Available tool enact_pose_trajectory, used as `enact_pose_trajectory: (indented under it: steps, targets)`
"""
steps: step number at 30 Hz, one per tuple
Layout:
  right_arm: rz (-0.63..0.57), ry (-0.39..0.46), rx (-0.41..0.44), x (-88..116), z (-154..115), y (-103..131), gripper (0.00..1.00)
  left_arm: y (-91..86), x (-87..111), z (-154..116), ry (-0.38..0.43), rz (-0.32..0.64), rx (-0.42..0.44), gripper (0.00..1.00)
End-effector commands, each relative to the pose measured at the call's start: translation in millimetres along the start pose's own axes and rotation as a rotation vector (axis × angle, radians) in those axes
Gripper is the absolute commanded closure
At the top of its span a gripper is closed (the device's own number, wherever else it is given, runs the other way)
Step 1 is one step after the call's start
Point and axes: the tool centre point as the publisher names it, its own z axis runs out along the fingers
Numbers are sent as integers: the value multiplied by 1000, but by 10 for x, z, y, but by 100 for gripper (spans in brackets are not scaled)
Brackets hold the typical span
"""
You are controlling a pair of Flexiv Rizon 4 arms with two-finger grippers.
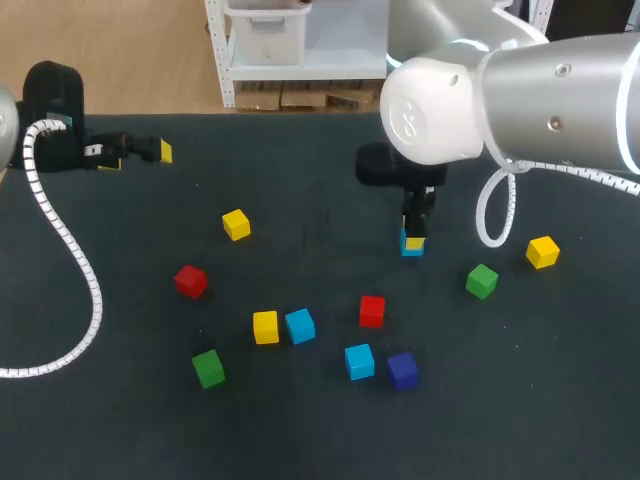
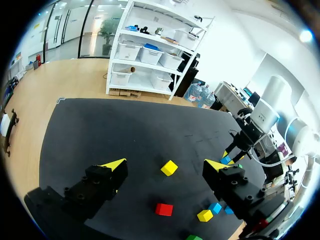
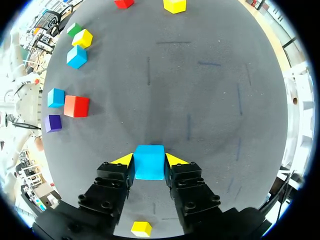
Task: Place the blue cubes, place green cubes on the blue cubes, place the yellow cubes on the green cubes, then place the red cubes on the yellow cubes, and place purple cube on the red cubes.
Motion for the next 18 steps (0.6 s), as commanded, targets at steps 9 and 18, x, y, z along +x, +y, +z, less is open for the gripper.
enact_pose_trajectory:
  steps: [9,18]
  targets:
    - [-2,-18,21,-10,83,71,100,21,11,-2,-5,2,11,0]
    - [7,-18,31,-21,101,82,0,21,11,-2,-5,2,11,0]
